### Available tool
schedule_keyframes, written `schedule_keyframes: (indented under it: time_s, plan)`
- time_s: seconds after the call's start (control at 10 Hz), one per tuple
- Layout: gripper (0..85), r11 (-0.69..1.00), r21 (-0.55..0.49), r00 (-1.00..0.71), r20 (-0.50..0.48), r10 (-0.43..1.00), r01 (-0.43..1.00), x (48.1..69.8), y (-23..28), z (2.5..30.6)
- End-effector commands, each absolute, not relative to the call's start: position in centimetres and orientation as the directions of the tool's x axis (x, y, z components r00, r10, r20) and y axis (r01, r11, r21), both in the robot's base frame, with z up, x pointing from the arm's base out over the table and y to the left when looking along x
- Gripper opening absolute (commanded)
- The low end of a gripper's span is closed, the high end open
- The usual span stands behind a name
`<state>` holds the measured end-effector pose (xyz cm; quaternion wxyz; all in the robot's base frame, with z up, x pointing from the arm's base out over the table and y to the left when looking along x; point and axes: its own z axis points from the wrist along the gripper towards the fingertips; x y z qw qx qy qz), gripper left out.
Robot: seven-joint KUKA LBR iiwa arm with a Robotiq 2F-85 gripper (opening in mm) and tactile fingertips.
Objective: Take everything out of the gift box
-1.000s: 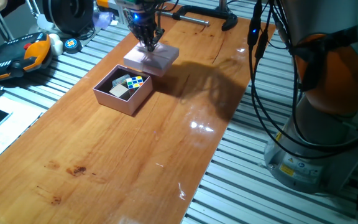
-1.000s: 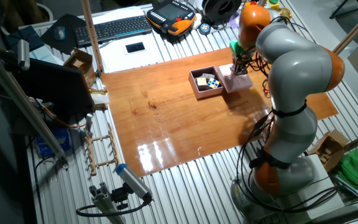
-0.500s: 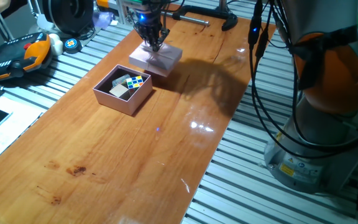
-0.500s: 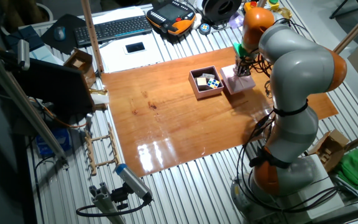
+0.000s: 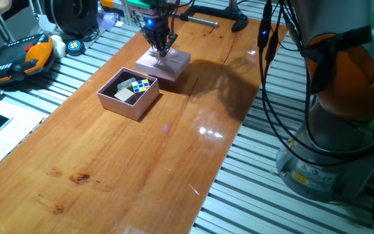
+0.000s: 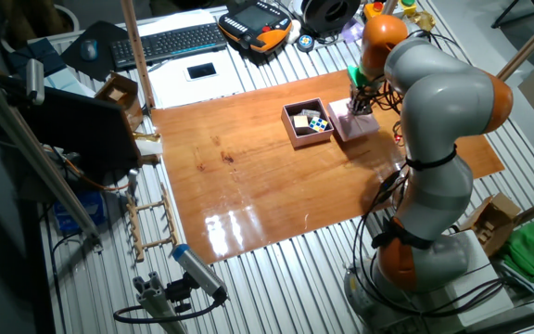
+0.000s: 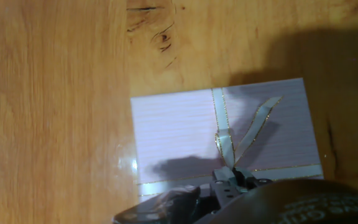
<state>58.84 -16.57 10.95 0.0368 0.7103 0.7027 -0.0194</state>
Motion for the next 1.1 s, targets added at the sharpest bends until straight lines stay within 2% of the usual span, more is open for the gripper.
schedule_keyframes:
  time_s: [0.0, 0.7, 1.0]
  plan:
    - [1.0, -0.010, 0.029, 0.012, -0.076, 0.997, 1.000, 59.1, -16.5, 10.5]
    - [1.7, 0.003, 0.037, 0.000, -0.070, 0.998, 0.999, 60.6, -16.4, 7.5]
    - [17.3, -0.004, 0.047, 0.007, -0.069, 0.998, 0.999, 60.7, -16.4, 7.4]
